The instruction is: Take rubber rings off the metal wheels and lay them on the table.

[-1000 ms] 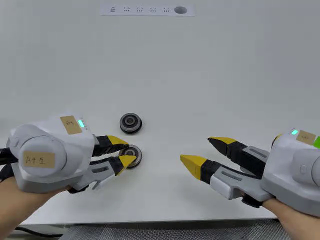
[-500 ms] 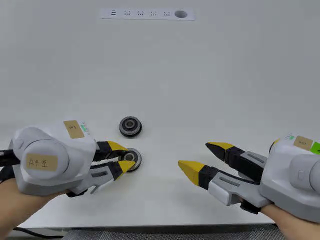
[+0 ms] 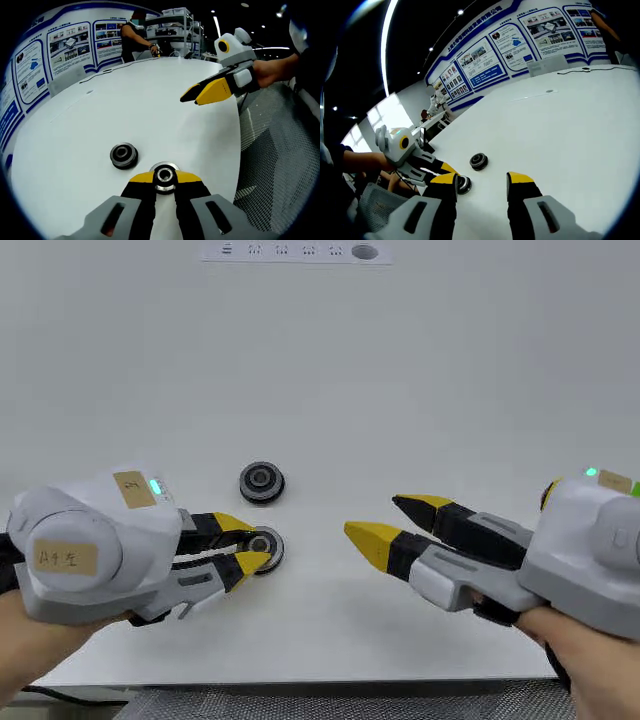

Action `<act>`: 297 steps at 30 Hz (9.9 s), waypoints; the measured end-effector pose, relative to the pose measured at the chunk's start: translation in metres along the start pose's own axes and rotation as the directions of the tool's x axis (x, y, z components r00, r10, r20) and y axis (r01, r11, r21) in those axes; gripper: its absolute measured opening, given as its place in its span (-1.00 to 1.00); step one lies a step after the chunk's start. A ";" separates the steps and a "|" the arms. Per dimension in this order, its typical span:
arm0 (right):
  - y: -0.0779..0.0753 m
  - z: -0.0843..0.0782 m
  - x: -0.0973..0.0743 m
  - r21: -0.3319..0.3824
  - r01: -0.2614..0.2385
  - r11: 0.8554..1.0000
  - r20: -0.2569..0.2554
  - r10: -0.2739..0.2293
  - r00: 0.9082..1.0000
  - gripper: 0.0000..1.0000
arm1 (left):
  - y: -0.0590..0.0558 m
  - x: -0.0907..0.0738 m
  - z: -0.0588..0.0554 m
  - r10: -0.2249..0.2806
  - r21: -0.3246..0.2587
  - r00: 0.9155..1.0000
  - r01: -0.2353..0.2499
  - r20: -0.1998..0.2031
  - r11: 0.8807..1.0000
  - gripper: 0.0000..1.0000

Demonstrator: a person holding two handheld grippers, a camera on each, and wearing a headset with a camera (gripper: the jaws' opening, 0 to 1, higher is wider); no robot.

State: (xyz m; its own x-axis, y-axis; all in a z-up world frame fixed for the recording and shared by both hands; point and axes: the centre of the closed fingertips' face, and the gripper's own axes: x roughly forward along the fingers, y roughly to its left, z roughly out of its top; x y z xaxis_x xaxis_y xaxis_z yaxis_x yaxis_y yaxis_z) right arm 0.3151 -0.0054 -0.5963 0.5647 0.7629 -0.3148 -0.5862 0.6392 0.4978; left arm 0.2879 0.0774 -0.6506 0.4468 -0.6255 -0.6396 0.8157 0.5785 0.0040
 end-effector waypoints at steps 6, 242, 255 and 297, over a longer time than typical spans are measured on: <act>0.026 0.010 0.016 0.155 -0.156 0.976 0.035 0.153 0.988 -0.29 | 0.000 0.001 0.000 -0.008 0.007 1.000 0.008 -0.001 1.000 -0.73; 0.047 -0.062 0.056 0.335 -0.065 0.940 -0.260 0.158 0.953 -0.98 | -0.001 0.003 -0.002 -0.043 0.101 0.997 0.049 -0.065 0.994 -0.74; 0.047 -0.063 0.057 0.393 -0.040 0.919 -0.252 0.150 0.956 -0.97 | -0.001 0.003 -0.001 -0.035 0.107 0.996 0.044 -0.082 0.993 -0.73; 0.032 -0.031 0.047 0.469 -0.039 0.882 -0.122 0.109 0.987 -0.97 | 0.023 -0.029 0.008 0.076 0.037 0.997 -0.075 -0.020 0.996 -0.97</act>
State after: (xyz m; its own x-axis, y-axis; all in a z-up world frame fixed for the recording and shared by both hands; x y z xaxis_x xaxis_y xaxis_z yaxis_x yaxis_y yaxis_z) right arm 0.3054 0.0537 -0.6201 0.4225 0.8340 -0.3549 -0.2667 0.4887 0.8307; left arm 0.2963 0.1047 -0.6254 0.5000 -0.5691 -0.6528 0.7928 0.6041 0.0807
